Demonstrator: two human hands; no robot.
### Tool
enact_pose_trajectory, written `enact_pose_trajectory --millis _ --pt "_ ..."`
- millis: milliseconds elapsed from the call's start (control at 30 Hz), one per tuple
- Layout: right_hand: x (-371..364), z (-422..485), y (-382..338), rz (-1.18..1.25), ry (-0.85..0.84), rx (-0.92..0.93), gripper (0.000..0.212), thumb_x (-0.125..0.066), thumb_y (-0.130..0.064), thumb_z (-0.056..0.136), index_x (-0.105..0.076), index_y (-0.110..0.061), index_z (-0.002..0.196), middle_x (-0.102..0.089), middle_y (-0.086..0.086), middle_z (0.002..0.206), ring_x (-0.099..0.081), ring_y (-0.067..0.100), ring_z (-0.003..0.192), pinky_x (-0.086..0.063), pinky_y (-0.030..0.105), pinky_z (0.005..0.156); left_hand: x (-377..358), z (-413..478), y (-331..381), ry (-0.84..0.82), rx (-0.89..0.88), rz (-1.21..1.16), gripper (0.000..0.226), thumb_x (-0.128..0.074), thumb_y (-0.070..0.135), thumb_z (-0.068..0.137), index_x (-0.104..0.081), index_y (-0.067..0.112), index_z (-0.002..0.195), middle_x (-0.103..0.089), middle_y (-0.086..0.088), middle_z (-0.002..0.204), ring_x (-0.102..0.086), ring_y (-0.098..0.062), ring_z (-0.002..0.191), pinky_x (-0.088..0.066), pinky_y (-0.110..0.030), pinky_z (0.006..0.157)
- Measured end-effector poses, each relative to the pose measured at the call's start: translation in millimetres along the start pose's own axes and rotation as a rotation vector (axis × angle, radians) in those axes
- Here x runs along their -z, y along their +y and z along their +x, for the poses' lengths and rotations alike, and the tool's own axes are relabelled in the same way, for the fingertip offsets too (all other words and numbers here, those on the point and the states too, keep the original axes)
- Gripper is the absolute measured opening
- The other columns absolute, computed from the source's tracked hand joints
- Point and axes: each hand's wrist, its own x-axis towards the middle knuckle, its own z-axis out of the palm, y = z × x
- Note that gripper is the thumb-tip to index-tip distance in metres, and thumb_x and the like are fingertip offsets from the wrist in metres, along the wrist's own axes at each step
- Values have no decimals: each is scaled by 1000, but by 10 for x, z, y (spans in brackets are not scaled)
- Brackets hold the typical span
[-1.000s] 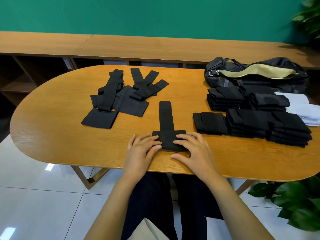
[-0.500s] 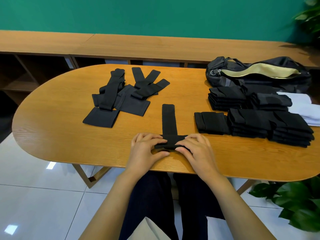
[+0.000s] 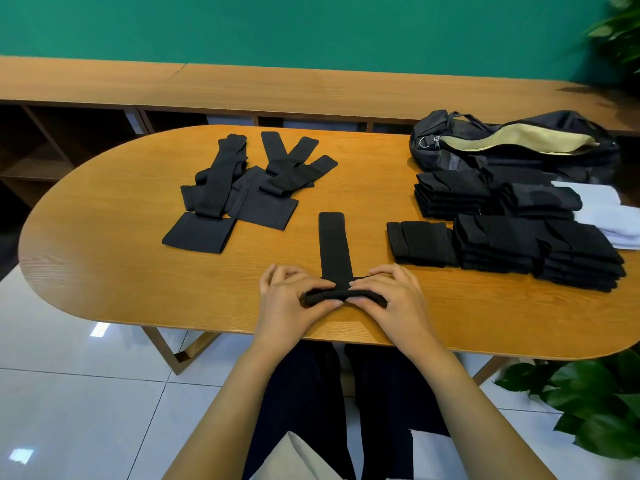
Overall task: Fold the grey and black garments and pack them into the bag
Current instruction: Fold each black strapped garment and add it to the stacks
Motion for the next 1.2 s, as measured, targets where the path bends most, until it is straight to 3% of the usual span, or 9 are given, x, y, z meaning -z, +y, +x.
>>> enact_pose_trajectory --millis 133,267,367,567,800,900,1000,1100,1200 --pt "-3 -1 12 59 8 -116 18 -71 -35 82 -76 -29 99 -52 -17 102 -32 -4 107 -29 40 105 27 18 40 -27 17 -6 45 -56 65 73 -74 33 100 -59 34 102 -44 -2 113 -16 -45 113" --pt "19 10 -20 85 -14 -168 41 -56 -62 77 -74 -34 101 -52 -20 103 -41 7 111 -31 35 101 30 24 76 -10 58 -46 21 -62 55 76 -66 44 93 -52 43 88 -43 5 104 -18 -44 112" --pt "27 14 -25 68 -27 -121 45 -57 -63 76 -73 -33 105 -50 -35 102 -41 0 111 -31 32 100 19 26 62 5 78 -86 15 -72 40 78 -64 46 90 -53 39 83 -43 14 100 -19 -43 112" --pt "1 25 4 74 -32 -221 51 -54 -58 76 -75 -19 103 -50 -13 108 -37 6 112 -32 34 103 1 11 46 31 130 -131 16 -65 49 76 -63 42 91 -54 25 89 -35 23 105 -14 -32 114" --pt "21 23 -9 103 -59 -277 61 -47 -67 77 -70 -23 113 -54 -11 104 -46 14 112 -37 31 96 0 -1 43 13 105 -71 36 -48 65 79 -66 41 100 -58 24 87 -45 3 97 -16 -29 109" --pt "0 29 29 55 -90 -305 48 -50 -56 86 -62 -23 119 -54 -6 107 -44 14 112 -35 27 90 -1 6 52 34 132 -48 30 -54 57 82 -68 33 95 -56 19 84 -42 2 92 -22 -32 108" --pt "-23 28 57 -13 -86 -269 34 -50 -47 91 -63 -18 104 -55 -6 100 -48 15 101 -43 33 86 2 9 47 55 149 -10 14 -63 43 87 -66 33 95 -58 16 83 -45 -1 93 -23 -33 106" --pt "-24 28 39 -68 -18 -173 17 -56 -37 93 -51 -24 83 -47 -15 85 -44 11 88 -40 34 79 -8 11 42 49 159 65 28 -56 49 88 -68 25 95 -63 12 88 -50 -9 97 -21 -28 99" --pt "-24 24 23 -89 7 -193 12 -61 -33 92 -53 -25 88 -42 -17 84 -43 10 88 -40 32 78 -15 21 51 68 206 104 28 -59 48 88 -65 21 88 -58 12 79 -50 -12 92 -25 -32 100"
